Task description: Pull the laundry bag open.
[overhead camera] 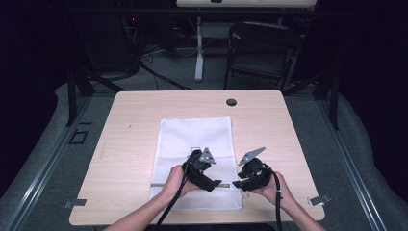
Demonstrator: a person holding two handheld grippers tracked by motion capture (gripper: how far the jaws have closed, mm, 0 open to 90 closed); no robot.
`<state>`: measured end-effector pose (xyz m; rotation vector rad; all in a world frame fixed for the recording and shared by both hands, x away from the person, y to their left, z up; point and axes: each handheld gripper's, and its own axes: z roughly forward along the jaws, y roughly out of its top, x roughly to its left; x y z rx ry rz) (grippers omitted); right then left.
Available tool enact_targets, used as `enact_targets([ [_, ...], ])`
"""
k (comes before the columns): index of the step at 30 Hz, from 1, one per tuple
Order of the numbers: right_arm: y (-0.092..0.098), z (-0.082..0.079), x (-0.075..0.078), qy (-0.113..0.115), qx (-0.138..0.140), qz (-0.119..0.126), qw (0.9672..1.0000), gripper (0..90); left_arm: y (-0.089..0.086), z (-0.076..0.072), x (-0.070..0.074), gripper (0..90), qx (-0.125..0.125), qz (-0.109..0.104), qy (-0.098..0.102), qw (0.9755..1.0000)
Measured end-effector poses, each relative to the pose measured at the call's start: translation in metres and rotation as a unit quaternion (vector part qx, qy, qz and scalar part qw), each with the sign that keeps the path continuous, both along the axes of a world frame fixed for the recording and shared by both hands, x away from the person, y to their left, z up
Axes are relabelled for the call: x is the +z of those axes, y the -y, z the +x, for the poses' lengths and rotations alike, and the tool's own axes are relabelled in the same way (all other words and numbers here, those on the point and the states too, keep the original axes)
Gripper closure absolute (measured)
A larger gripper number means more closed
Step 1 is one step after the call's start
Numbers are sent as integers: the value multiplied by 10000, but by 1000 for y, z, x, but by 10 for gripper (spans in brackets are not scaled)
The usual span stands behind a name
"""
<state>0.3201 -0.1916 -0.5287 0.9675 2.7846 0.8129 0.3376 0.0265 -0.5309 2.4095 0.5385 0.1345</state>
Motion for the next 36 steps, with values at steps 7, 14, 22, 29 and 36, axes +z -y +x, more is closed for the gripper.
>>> enact_targets([
  [7, -5, 0, -7, -10, 131, -100, 9999, 675, 9, -1, -10, 241, -177, -61, -158, 9997],
  [14, -9, 2, -13, -31, 127, -171, 9998, 750, 21, -3, -19, 437, -449, 14, -270, 9986],
  [22, -11, 7, -20, -152, 93, -194, 9997, 900, 30, -4, -29, 596, -607, 129, -316, 9976],
  [29, -12, 8, -22, -190, 106, -119, 9997, 900, 36, -6, -32, 717, -667, 181, -257, 9973],
  [36, -15, 5, -28, -256, 47, -24, 9997, 900, 36, -8, -33, 802, -769, 247, -188, 9966],
])
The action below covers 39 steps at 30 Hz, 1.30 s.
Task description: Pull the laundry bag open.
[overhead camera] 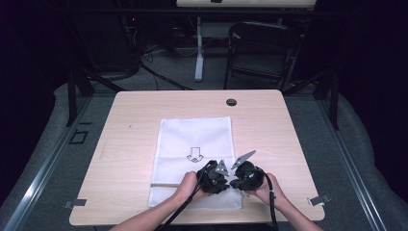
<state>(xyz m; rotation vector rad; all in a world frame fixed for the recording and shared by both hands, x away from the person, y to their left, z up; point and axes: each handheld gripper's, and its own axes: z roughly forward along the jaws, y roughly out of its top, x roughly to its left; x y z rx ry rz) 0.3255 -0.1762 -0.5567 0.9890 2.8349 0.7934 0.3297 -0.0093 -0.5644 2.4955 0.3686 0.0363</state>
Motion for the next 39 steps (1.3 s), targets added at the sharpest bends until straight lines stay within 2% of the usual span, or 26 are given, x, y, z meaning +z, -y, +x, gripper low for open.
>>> enact_targets([
  [1, 0, 0, -1, -18, 8, 9, 10000, 900, 0, -1, 0, 803, -16, -10, 49, 10000],
  [3, 2, 2, 1, -105, 106, -127, 9998, 900, 0, -1, 0, 808, -33, -5, 52, 10000],
  [4, 2, 1, 0, -152, 7, -16, 9999, 900, 0, -1, 0, 808, -21, -34, 18, 10000],
  [5, 2, 1, -2, -101, -52, 84, 9999, 900, -1, 0, 0, 809, -16, -45, 3, 10000],
  [11, 2, 1, -2, -95, 34, 20, 9999, 900, -2, 1, 0, 816, -22, -71, -45, 10000],
  [14, 4, 2, -3, -208, -69, 141, 9997, 900, -2, 1, 0, 816, -19, -66, -74, 9999],
  [15, 4, 2, -3, -309, -162, 279, 9990, 900, -2, 1, 0, 817, -22, -75, -64, 9999],
  [16, 5, 4, -3, -301, -130, 192, 9993, 900, -2, 1, 0, 816, -29, -67, -61, 10000],
  [19, 4, 4, -3, -274, -107, 154, 9994, 900, -2, 2, 1, 817, -55, -80, -59, 9999],
  [31, 4, 4, -3, -309, -139, 161, 9993, 900, -2, 2, 2, 818, -111, -13, -35, 9999],
  [39, 5, 5, -2, -354, -103, 108, 9993, 900, -7, 5, 3, 818, -102, -67, -142, 9998],
])
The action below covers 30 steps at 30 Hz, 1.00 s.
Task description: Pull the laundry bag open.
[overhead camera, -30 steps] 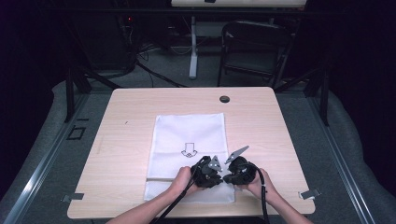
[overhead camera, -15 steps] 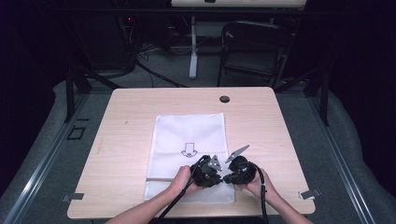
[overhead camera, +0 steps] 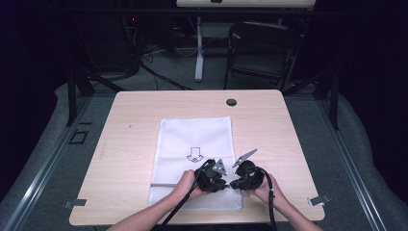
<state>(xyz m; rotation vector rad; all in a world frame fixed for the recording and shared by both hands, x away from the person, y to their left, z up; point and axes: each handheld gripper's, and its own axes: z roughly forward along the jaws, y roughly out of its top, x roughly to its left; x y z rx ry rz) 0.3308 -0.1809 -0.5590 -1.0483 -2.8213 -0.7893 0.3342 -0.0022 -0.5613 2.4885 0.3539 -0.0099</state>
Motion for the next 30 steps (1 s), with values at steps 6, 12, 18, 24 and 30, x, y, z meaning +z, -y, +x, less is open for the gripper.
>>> enact_targets([
  [6, -1, -1, 0, 25, -36, 2, 10000, 900, -3, 1, 1, 818, -10, 34, -37, 10000],
  [12, 0, 0, 1, -19, 17, -37, 10000, 900, -4, 2, 1, 818, -28, 37, -33, 10000],
  [18, 0, 1, 1, -9, 48, -95, 9999, 900, -8, 2, 1, 818, -21, 45, -86, 10000],
  [24, -1, 0, 1, 3, 32, -102, 9999, 900, -11, 3, 3, 818, -17, 44, -96, 9999],
  [30, -1, 0, 1, -4, 33, -98, 9999, 900, -14, 4, 3, 818, -26, 25, -135, 9999],
])
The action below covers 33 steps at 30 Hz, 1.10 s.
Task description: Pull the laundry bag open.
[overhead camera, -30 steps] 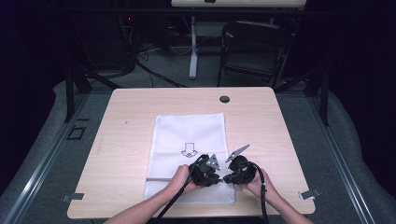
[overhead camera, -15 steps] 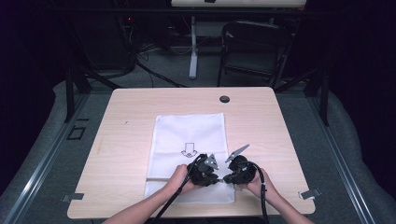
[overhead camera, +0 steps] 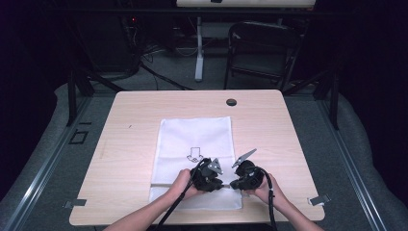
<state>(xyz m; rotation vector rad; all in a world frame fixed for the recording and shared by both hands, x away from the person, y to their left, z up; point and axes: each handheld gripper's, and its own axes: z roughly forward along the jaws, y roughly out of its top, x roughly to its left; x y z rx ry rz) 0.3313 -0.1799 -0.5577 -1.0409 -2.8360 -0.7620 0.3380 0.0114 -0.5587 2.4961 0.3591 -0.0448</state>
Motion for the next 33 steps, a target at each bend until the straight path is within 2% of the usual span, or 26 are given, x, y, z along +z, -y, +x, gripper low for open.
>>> enact_targets([
  [8, -1, 0, 1, 16, 38, -57, 10000, 900, -2, 0, -1, 817, 21, -41, -36, 10000],
  [9, -2, -1, 0, 27, -14, 23, 10000, 900, -2, 0, 0, 817, 13, -43, -27, 10000],
  [12, -2, -2, 0, 2, -30, 51, 10000, 900, -4, 1, 1, 817, 3, -20, -46, 10000],
  [16, -2, -1, 1, 44, 62, -94, 9999, 900, -8, 0, 2, 817, 55, 14, -24, 10000],
  [18, -3, -2, 1, 57, 34, -59, 10000, 900, -9, 0, 2, 817, 54, 3, -44, 10000],
  [21, -4, -2, 1, 135, 81, -150, 9998, 900, -11, 0, 2, 817, 65, -25, -58, 10000],
  [25, -4, -3, 2, 140, 95, -172, 9997, 900, -15, 0, 3, 817, 81, -55, -91, 9999],
  [27, -4, -3, 2, 135, 136, -192, 9996, 900, -17, -1, 4, 817, 95, 18, -87, 9999],
  [28, -4, -3, 2, 133, 135, -197, 9996, 900, -18, -1, 4, 817, 80, -40, -120, 9999],
  [29, -4, -3, 1, 159, 106, -175, 9997, 900, -18, -2, 4, 817, 99, -14, -70, 9999],
  [33, -4, -2, 2, 149, 186, -209, 9995, 900, -18, -2, 4, 817, 143, -29, -125, 9998],
])
